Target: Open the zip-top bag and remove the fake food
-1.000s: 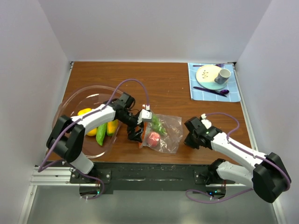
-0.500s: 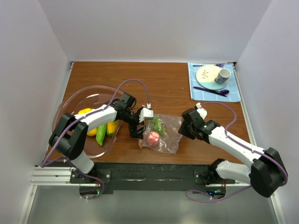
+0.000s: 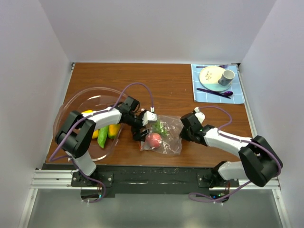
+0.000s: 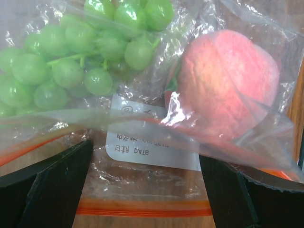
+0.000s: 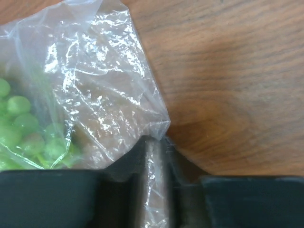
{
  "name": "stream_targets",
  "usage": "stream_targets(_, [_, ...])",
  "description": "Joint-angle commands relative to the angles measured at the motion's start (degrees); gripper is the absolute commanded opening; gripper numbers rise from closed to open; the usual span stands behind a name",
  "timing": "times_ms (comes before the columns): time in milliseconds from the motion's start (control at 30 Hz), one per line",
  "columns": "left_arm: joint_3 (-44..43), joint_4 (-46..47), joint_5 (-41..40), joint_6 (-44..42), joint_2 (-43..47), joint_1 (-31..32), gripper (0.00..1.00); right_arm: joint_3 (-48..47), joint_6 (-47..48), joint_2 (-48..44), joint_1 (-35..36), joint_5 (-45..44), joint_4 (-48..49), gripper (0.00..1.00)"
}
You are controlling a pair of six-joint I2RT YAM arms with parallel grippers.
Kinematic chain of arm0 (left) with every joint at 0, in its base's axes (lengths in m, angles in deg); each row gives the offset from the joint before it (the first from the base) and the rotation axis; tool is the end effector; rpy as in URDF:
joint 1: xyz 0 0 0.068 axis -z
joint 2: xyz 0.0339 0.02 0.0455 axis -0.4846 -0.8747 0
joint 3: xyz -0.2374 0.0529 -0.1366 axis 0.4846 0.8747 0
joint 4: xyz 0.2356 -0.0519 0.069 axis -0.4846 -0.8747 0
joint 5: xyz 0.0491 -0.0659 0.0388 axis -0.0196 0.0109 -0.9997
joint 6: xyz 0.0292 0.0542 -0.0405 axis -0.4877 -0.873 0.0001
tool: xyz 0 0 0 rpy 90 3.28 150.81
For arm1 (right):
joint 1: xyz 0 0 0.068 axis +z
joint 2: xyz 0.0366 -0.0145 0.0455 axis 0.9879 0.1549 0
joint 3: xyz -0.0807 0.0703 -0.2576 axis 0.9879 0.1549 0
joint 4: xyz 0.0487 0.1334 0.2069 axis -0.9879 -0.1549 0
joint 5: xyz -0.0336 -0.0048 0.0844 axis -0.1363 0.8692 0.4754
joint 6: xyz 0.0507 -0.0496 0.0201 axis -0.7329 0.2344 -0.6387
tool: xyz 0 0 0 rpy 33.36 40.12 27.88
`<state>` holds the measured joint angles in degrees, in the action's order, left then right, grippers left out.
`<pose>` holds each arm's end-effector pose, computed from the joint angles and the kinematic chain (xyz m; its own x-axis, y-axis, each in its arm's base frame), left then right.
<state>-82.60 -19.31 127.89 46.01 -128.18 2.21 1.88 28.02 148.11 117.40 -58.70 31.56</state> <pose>0.2518 -0.1968 0.1524 -0.2101 0.7116 -0.6704 0.9765 0.1194 -0.1794 0.2012 0.1276 0.1468 -0.7494 0.4529 -0.4830 0.3170 0.8859 0.3388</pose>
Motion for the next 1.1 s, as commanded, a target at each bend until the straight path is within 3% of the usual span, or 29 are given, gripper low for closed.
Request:
stream_targets(0, [0.8, 3.6, 2.6, 1.4, -0.4, 0.1, 1.00, 4.0, -1.1, 0.5, 0.0, 2.1, 6.4, 0.00])
stream_targets(167, [0.1, 4.3, 8.5, 2.9, -0.3, 0.4, 1.00, 3.7, -2.1, -2.7, 0.0, 0.3, 3.5, 0.00])
stream_targets(333, [-2.4, 5.1, 17.4, 6.6, -2.8, 0.4, 1.00, -3.0, 0.8, -16.7, 0.0, -6.4, -11.4, 0.00])
stream_targets(567, [-9.2, 2.9, 29.2, 9.0, -10.1, 0.7, 1.00, -16.3, 5.0, -19.6, 0.1, -6.6, -27.1, 0.00])
stream_targets(833, [-8.9, -0.7, 26.9, 3.9, -5.4, 0.7, 1.00, -31.3, 9.5, -17.0, 0.1, -7.4, -34.3, 0.00])
stream_targets(1067, [-4.3, 1.5, 24.1, 3.8, -3.0, 0.7, 1.00, -41.8, 12.4, -12.2, 0.7, -3.7, -37.3, 0.00])
